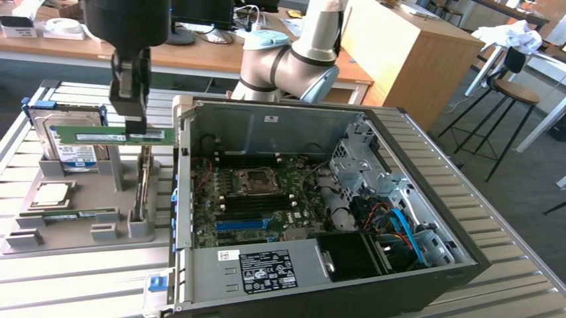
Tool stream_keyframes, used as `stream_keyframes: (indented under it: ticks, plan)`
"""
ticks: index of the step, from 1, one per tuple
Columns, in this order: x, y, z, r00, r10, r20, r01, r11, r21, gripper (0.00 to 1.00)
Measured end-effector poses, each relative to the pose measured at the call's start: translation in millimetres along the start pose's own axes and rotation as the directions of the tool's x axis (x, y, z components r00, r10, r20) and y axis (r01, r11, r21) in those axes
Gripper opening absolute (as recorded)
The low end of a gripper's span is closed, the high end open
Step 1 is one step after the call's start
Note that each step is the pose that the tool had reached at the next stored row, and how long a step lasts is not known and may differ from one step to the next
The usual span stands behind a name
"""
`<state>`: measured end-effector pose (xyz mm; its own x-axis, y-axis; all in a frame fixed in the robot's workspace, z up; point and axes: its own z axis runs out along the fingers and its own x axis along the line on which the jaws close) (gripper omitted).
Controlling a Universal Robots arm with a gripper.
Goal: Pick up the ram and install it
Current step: 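Pick up the ram and move it above insertion slot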
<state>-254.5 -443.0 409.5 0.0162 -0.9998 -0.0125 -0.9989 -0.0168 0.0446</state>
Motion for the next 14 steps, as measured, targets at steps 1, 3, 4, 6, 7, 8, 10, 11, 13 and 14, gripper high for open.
stream_keyframes:
  ticks: [1,3,4,6,7,8,10,11,13,14]
  plan:
    - [0.0,-1.6,-0.1,1.0,0.0,0.0,0.0,1.0,0.0,0.11]
    - [0.1,-4.8,-0.2,1.0,0.0,0.0,0.0,1.0,0.0,0.11]
    - [0.1,-6.5,-0.3,1.0,0.0,0.0,0.0,1.0,0.0,0.11]
    - [0.2,-9.8,-0.4,1.0,0.0,0.0,0.0,1.0,0.0001,0.11]
    - [0.2,-11.5,-0.5,1.0,0.0,0.0,0.0,1.0,0.0,0.11]
    - [0.2,-13.3,-0.5,1.0,0.0,0.0001,0.0,1.0,0.0001,0.11]
    - [0.3,-17.0,-0.7,1.0,0.0,0.0,0.0,1.0,0.0,0.11]
    - [0.3,-18.9,-0.8,1.0,0.0,0.0,0.0,1.0,0.0,0.11]
    - [0.4,-22.9,-1.0,1.0,0.0,0.0001,0.0,1.0,0.0001,0.11]
    - [0.4,-24.9,-1.1,1.0,0.0,0.0,0.0,1.0,0.0,0.11]
